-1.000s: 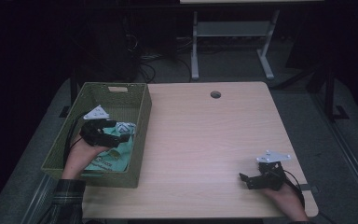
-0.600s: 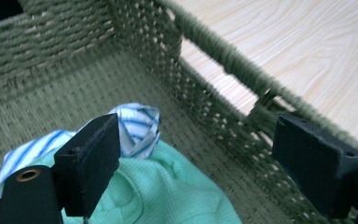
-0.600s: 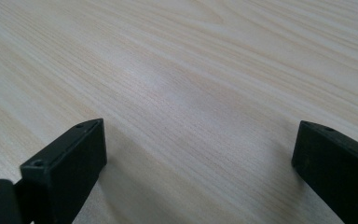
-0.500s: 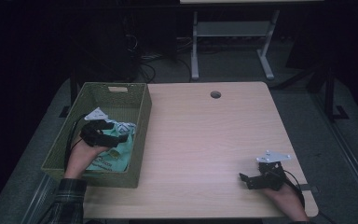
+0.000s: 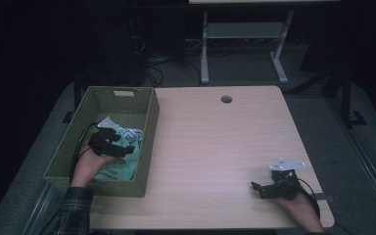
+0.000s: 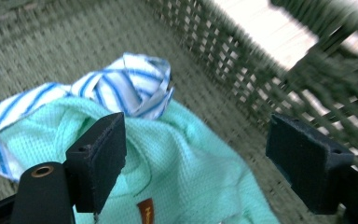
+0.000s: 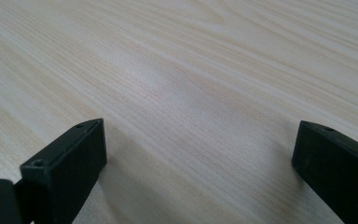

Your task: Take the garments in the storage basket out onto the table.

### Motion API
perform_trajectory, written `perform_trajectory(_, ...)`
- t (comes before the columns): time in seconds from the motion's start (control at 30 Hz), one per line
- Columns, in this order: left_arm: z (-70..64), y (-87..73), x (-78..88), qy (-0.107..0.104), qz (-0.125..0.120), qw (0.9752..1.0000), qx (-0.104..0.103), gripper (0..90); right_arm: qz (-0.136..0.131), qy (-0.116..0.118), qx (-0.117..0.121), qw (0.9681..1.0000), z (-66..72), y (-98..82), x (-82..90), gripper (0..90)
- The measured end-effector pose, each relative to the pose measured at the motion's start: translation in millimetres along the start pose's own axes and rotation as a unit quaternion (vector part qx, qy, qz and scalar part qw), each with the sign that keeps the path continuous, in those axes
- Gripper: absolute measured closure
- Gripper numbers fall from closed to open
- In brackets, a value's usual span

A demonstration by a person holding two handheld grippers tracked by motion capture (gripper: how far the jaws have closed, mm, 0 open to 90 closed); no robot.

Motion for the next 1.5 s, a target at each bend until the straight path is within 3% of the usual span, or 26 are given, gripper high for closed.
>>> perform_trajectory(0.13, 1.4, -5.2, -3.7, 0.007, 0.026, 0.9996, 0.001, 21.4, 0.0, 0.0, 0.0, 1.0, 0.0, 0.0, 0.0, 2.7)
perform_trajectory(0.53, 2.8, -13.6, -11.3, 0.008, 0.064, 0.9978, 0.018, 25.3, 0.0, 0.0, 0.0, 1.0, 0.0, 0.0, 0.0, 2.7)
perform_trajectory(0.9, -0.6, -20.7, -15.5, -0.012, 0.096, 0.9947, 0.035, 37.3, 0.0, 0.0, 0.0, 1.0, 0.0, -0.1, 0.0, 2.7)
perform_trajectory(1.0, -0.8, -21.9, -15.4, -0.015, 0.102, 0.9939, 0.039, 45.4, 0.0, 0.0, 0.0, 1.0, 0.0, -0.1, 0.0, 2.6)
perform_trajectory(1.1, -0.7, -22.6, -15.0, -0.015, 0.105, 0.9935, 0.043, 54.0, 0.0, 0.0, 0.0, 1.0, 0.0, -0.1, 0.0, 2.7)
perform_trajectory(1.27, 0.7, -21.8, -10.3, -0.006, 0.105, 0.9931, 0.052, 78.4, 0.0, 0.0, 0.0, 1.0, 0.0, -0.1, 0.0, 2.7)
perform_trajectory(1.47, 2.9, -16.6, -2.9, -0.008, 0.08, 0.9947, 0.065, 82.5, 0.0, 0.0, 0.0, 1.0, 0.0, 0.0, 0.0, 2.7)
perform_trajectory(1.5, 5.3, -13.2, 1.9, -0.009, 0.063, 0.9958, 0.066, 82.4, 0.0, 0.0, 0.0, 1.0, 0.0, 0.0, 0.0, 2.7)
Point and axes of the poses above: each handheld gripper's, and its own axes: x roughly backward along the jaws, y roughly out of its top, z roughly to its left, the point moved 9 cm from there along -x, roughly forward along the jaws, and after that the axes turned 1 degree about z, right-handed, at the moved point
